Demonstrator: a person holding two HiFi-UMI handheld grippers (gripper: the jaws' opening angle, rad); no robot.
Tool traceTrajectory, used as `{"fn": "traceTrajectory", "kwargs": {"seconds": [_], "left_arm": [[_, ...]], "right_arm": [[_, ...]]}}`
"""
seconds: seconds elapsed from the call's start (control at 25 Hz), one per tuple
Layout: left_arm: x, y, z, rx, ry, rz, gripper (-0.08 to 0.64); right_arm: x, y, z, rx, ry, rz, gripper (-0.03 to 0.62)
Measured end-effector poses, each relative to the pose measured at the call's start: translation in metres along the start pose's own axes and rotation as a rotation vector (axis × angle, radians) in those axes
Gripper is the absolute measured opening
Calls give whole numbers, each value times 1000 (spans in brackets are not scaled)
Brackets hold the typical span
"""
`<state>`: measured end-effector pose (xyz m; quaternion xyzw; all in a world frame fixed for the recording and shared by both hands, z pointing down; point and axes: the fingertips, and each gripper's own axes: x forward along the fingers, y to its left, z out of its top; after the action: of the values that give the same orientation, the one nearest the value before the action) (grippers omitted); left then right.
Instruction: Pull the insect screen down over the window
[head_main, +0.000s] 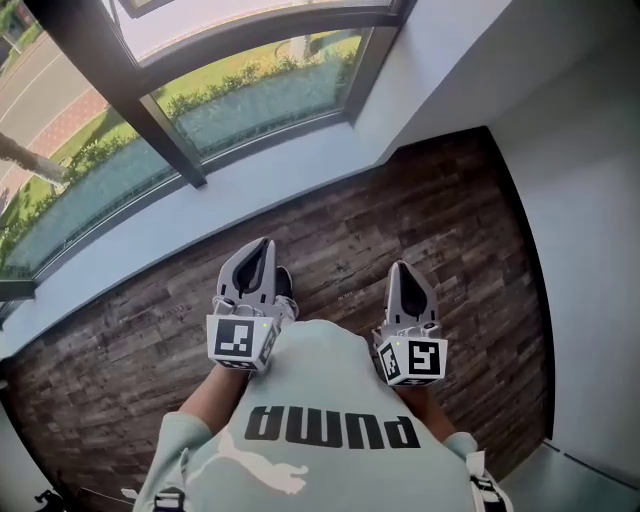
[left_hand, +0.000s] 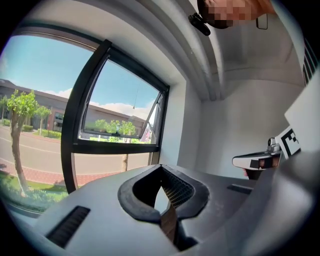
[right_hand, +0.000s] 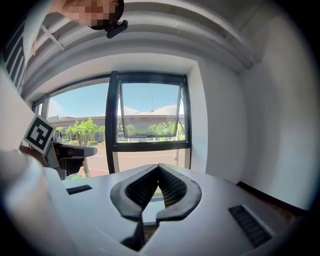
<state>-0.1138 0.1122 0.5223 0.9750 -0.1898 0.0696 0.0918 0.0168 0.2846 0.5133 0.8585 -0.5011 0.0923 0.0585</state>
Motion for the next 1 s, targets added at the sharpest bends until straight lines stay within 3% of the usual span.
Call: {"fn": "traceTrajectory", "kwargs": {"seconds": [0.36,0.56,0.84,1.0], "left_arm": [[70,88,48,72,-70,29,12],[84,121,65,60,-60,80,12],[132,159,75,39,-28,193,13],[181,189,96,22,-33,306,13]], "right_arm": [[114,16,50,-44,-57,3,5],[159,24,72,-59,-59,38,5],[255,8,94,-71,-72,138,5],[337,-5,120,-91,-100,247,6]]}}
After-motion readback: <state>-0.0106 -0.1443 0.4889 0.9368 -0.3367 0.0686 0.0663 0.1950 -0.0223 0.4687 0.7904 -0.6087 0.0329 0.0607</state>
